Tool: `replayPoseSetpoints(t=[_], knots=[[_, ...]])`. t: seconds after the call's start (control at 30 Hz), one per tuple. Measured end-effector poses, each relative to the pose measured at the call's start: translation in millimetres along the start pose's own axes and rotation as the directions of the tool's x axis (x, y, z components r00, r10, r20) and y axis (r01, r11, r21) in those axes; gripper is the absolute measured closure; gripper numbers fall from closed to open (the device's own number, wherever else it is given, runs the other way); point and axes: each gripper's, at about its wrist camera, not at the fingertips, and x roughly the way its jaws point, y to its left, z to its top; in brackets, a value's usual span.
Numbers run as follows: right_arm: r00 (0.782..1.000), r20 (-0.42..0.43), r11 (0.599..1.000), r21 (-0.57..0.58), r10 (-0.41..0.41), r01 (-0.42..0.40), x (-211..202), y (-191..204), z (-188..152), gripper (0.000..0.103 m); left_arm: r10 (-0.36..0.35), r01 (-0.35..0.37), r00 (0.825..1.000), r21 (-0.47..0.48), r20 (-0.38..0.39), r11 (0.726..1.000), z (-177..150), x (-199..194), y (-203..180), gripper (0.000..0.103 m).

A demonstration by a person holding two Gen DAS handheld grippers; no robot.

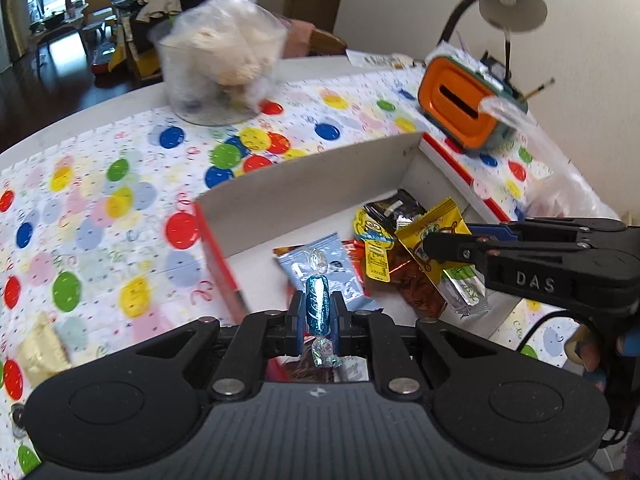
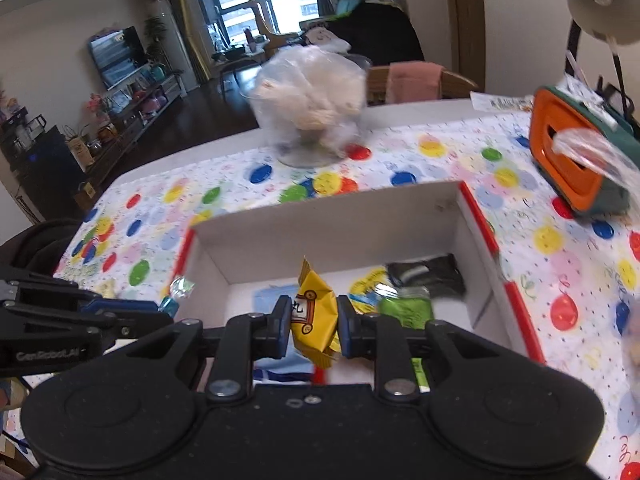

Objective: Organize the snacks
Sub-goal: 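Carry the lollipop and yellow packet into the box and open both tools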

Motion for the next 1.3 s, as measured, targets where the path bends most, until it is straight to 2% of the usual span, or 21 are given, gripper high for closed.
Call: replayPoseSetpoints(t=[0.37,0.53,0.77,1.07,1.3], knots=[[0.994,-0.113,0.999,-0.034,0.005,-0.009,23.2,-14.8,-21.4,0.081,0.053,-0.048,0.993,0.047,-0.106,0.998,13.8,48.8,-18.6,0.091],[0.989,-0.146,0.995,-0.103,-0.001,-0.014,31.9,-4.6,-28.8,0.081,0.071,-0.061,0.987,0.073,-0.144,0.995,11.1,61.5,-25.0,0.091],[0.984,-0.174,0.99,-0.143,-0.029,0.004,38.5,0.0,-34.9,0.081,0.087,-0.075,0.98,0.077,-0.18,0.994,5.1,68.9,-26.1,0.091],[0.986,-0.168,0.993,-0.117,-0.018,-0.002,28.3,-3.2,-35.5,0.08,0.08,-0.075,0.981,0.035,-0.177,0.997,1.0,63.6,-20.2,0.09],[0.992,-0.128,0.997,-0.077,0.014,-0.024,11.0,-3.5,-30.4,0.079,0.053,-0.054,0.989,-0.008,-0.139,0.998,-1.4,45.5,-9.7,0.081]])
